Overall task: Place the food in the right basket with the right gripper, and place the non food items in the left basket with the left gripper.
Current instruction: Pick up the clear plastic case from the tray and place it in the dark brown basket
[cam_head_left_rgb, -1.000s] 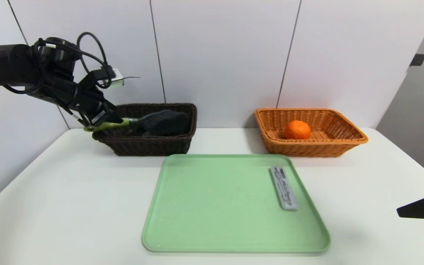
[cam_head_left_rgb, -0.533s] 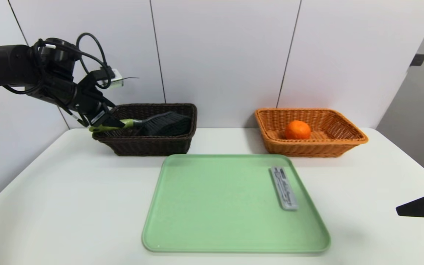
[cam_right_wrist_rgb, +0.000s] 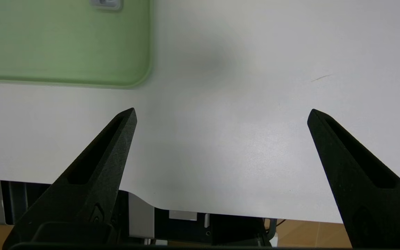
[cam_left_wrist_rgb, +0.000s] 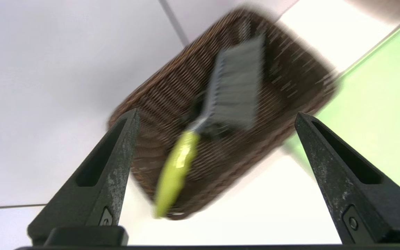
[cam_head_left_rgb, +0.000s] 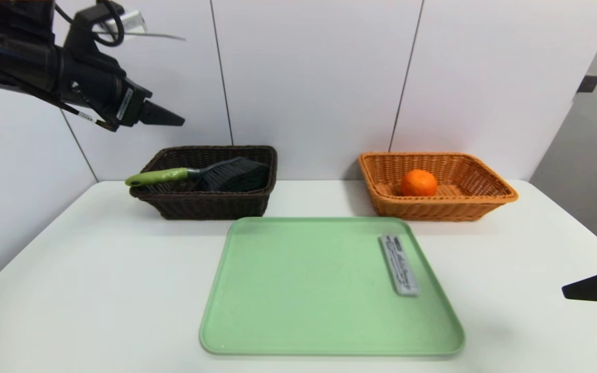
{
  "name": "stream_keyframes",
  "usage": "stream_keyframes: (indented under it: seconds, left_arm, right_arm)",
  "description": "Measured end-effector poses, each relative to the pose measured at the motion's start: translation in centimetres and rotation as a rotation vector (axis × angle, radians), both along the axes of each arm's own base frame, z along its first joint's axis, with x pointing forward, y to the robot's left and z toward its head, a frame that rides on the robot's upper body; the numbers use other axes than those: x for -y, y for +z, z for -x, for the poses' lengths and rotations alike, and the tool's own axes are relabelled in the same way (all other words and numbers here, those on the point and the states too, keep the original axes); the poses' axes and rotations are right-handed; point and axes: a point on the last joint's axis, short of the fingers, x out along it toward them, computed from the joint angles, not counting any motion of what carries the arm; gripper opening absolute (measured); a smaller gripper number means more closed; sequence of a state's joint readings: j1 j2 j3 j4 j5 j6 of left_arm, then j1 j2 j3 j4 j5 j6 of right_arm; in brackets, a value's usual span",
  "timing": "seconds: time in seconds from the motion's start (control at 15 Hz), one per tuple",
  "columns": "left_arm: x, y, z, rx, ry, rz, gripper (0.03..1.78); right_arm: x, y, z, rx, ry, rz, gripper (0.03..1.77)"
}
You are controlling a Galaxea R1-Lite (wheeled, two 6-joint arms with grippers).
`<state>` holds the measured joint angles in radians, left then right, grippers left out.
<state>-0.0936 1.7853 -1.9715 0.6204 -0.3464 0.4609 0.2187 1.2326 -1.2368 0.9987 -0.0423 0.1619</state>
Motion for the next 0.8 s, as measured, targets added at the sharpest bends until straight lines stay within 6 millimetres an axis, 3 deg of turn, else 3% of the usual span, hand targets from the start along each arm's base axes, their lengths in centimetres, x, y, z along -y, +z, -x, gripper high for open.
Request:
stream_keyframes:
  seconds: [0.2, 0.4, 0.6, 0.8]
  left_arm:
    - [2.8, 2.5, 5.4, -0.082, 0.019, 0.177, 1.62]
    - [4.8, 3.2, 10.5, -0.216, 0.117, 0.322, 1.65]
    - [5.1, 0.4, 14.0, -0.347, 0.294, 0.277, 1.67]
    - [4.2, -3.5, 16.5, -0.397, 0.431, 0.177, 1.67]
  right_arm:
    - [0.1, 0.6, 0.5, 0.033, 0.000, -0.009, 1.70]
    - [0.0, 2.3, 0.4, 0.103, 0.002, -0.030, 1.70]
    - [-1.1, 4.3, -1.5, 0.147, -0.016, -0.078, 1.70]
    - [-3.7, 4.6, -4.5, 0.127, 0.010, -0.084, 1.70]
